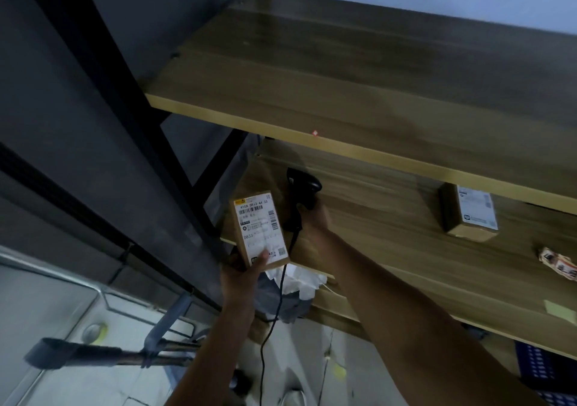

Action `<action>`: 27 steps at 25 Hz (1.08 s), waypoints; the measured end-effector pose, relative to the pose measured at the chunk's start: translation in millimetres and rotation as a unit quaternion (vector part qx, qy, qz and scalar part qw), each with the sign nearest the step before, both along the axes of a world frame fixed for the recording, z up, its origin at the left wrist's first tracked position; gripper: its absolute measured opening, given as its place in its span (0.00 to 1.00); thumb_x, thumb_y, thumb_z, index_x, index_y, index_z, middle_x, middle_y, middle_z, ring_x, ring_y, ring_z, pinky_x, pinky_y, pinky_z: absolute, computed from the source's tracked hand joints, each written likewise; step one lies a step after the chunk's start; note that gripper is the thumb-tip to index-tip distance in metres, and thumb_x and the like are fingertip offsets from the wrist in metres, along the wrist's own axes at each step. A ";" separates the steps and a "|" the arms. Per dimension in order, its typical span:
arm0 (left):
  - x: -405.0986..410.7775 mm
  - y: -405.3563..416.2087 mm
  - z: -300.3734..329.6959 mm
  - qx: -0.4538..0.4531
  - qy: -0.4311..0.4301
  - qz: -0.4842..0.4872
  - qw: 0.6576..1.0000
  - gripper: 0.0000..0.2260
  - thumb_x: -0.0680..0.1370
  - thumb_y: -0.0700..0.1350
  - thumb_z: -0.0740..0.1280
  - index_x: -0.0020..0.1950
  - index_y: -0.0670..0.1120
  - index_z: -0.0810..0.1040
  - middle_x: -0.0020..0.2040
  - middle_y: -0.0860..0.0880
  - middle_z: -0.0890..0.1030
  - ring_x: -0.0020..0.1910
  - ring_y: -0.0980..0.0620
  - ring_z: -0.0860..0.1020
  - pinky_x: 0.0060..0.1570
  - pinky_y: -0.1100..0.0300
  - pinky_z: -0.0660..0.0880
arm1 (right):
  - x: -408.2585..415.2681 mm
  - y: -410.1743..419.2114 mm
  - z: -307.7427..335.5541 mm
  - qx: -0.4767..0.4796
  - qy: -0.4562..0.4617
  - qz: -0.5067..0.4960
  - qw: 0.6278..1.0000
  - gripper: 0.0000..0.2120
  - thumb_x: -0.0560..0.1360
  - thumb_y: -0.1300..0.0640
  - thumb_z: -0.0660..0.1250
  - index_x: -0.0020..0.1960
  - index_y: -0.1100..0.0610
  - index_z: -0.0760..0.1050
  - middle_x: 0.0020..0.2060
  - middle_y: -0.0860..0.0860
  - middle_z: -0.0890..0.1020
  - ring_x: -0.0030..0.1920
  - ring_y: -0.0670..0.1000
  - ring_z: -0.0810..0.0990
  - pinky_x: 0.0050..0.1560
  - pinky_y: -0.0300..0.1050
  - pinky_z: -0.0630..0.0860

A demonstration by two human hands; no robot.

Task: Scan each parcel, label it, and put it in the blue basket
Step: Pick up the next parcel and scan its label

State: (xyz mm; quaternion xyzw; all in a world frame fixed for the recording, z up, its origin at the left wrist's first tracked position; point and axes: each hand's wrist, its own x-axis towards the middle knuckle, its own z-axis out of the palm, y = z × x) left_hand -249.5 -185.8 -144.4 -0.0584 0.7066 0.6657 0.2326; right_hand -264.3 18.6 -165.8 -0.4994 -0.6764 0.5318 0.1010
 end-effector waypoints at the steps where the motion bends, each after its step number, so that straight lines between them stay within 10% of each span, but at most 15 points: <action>1: 0.1 0.9 -0.1 0.000 0.001 -0.003 1.000 0.14 0.70 0.41 0.77 0.54 0.39 0.82 0.51 0.42 0.85 0.50 0.45 0.84 0.53 0.44 0.80 | 1.6 0.9 1.9 0.025 -0.017 0.013 0.999 0.16 0.77 0.53 0.64 0.64 0.55 0.72 0.54 0.53 0.80 0.44 0.50 0.78 0.32 0.38 0.69; 16: 59.4 78.7 40.6 -0.028 -0.010 -0.181 0.983 0.08 0.75 0.40 0.72 0.53 0.43 0.79 0.48 0.48 0.82 0.37 0.61 0.79 0.29 0.77 0.72 | 138.6 13.3 47.0 -0.083 0.165 0.056 0.981 0.11 0.75 0.48 0.68 0.55 0.51 0.78 0.50 0.54 0.84 0.50 0.55 0.84 0.53 0.57 0.80; 27: 191.9 180.3 14.4 -0.235 0.097 -0.320 0.913 0.40 0.59 0.79 0.61 0.53 0.49 0.82 0.52 0.46 0.81 0.52 0.46 0.80 0.54 0.49 0.78 | 308.8 76.6 52.9 -0.086 0.134 -0.065 0.985 0.15 0.77 0.60 0.67 0.63 0.60 0.72 0.54 0.57 0.82 0.47 0.54 0.84 0.49 0.51 0.82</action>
